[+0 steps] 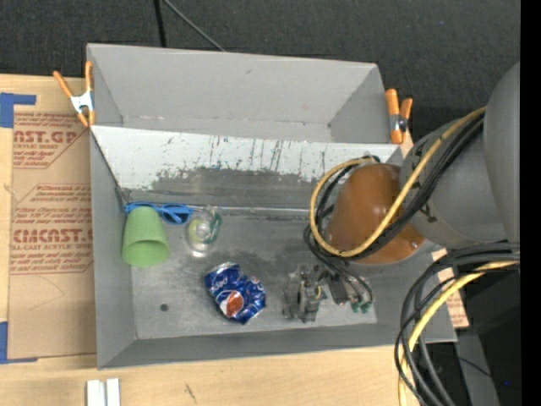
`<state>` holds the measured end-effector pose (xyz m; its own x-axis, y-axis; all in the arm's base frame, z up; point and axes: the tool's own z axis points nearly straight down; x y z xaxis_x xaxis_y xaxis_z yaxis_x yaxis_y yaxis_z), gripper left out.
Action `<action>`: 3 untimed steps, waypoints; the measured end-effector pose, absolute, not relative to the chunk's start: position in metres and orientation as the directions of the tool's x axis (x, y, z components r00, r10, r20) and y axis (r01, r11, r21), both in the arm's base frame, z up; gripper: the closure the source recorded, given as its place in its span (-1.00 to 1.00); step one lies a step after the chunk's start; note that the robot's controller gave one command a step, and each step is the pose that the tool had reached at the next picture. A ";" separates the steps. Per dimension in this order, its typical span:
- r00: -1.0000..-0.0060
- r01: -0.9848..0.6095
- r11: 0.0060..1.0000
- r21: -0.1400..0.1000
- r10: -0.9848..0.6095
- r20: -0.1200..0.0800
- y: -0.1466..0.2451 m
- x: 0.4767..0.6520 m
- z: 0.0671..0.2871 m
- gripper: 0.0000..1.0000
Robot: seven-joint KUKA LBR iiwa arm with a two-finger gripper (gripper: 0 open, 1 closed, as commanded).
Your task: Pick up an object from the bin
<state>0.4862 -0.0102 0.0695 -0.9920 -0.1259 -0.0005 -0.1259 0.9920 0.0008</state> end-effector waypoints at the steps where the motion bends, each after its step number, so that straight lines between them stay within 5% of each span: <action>1: -0.991 -0.136 0.991 -0.001 -0.136 -0.008 -0.010 0.486 0.173 1.00; 2: -0.991 -0.136 0.991 0.000 -0.136 -0.001 -0.010 0.484 0.169 -1.00; 3: -0.999 -0.040 0.999 0.002 -0.040 0.005 0.014 0.491 0.068 -1.00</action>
Offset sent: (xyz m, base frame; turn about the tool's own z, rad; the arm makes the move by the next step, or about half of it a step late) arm -0.0021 -0.0002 0.0999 -0.0100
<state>0.4907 0.0143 0.0683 -0.9992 -0.0397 0.0046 -0.0397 0.9992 0.0022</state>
